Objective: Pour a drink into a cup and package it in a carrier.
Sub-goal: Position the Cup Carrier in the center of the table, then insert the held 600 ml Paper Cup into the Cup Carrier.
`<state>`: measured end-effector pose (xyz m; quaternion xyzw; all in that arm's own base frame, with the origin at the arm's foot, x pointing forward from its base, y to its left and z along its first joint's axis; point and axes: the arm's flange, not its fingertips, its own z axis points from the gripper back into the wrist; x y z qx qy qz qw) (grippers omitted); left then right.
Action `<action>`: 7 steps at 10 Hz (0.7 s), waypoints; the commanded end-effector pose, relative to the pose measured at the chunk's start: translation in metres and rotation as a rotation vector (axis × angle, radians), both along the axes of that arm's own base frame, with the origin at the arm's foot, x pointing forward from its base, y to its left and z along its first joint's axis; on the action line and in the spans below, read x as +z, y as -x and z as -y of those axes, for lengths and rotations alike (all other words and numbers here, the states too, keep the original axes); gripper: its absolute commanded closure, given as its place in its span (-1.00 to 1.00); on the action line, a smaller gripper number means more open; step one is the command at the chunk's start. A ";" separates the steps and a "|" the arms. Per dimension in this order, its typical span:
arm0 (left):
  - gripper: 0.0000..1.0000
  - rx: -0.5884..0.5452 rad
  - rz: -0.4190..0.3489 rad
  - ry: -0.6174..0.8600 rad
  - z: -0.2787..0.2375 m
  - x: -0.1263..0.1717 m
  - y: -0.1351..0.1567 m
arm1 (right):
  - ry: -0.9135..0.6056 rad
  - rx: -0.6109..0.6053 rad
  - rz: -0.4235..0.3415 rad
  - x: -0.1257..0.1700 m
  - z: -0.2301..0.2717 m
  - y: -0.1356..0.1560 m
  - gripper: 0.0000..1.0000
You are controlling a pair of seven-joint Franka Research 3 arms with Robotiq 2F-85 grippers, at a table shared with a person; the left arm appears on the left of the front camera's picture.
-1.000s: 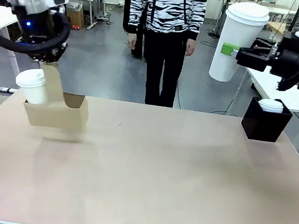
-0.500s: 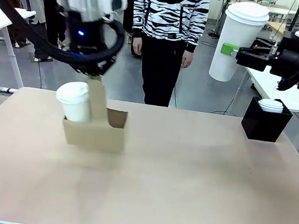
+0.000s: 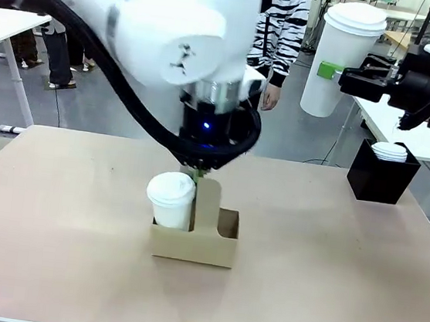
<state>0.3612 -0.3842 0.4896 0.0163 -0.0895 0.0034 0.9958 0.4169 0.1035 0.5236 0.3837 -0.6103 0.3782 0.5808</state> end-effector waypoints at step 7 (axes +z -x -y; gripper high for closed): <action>0.96 0.001 -0.006 -0.011 0.020 -0.012 -0.009 | -0.016 -0.018 0.006 0.004 -0.003 -0.003 -0.60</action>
